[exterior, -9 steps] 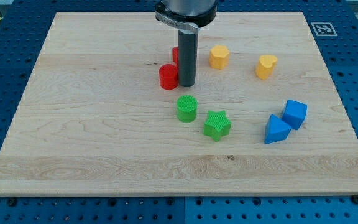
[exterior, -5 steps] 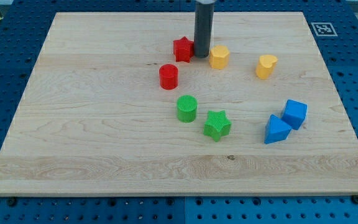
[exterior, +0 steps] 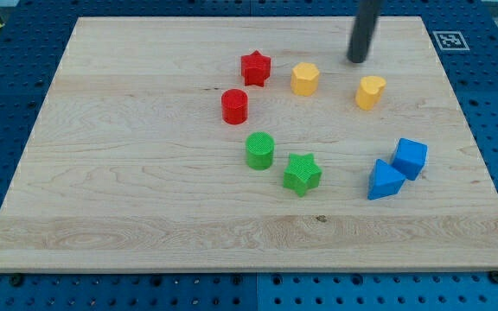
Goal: Move your arm below the yellow heart
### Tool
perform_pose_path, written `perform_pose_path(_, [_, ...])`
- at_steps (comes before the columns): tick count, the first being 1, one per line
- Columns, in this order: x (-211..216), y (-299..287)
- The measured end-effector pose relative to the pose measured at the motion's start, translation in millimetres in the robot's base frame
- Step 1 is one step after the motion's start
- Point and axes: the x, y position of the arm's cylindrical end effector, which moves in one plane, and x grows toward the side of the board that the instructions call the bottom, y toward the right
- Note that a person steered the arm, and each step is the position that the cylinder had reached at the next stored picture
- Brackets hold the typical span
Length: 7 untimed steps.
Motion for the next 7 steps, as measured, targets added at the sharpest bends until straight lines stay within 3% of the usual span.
perform_pose_path(2, [62, 81])
perform_pose_path(4, [133, 53])
perform_pose_path(7, [127, 31])
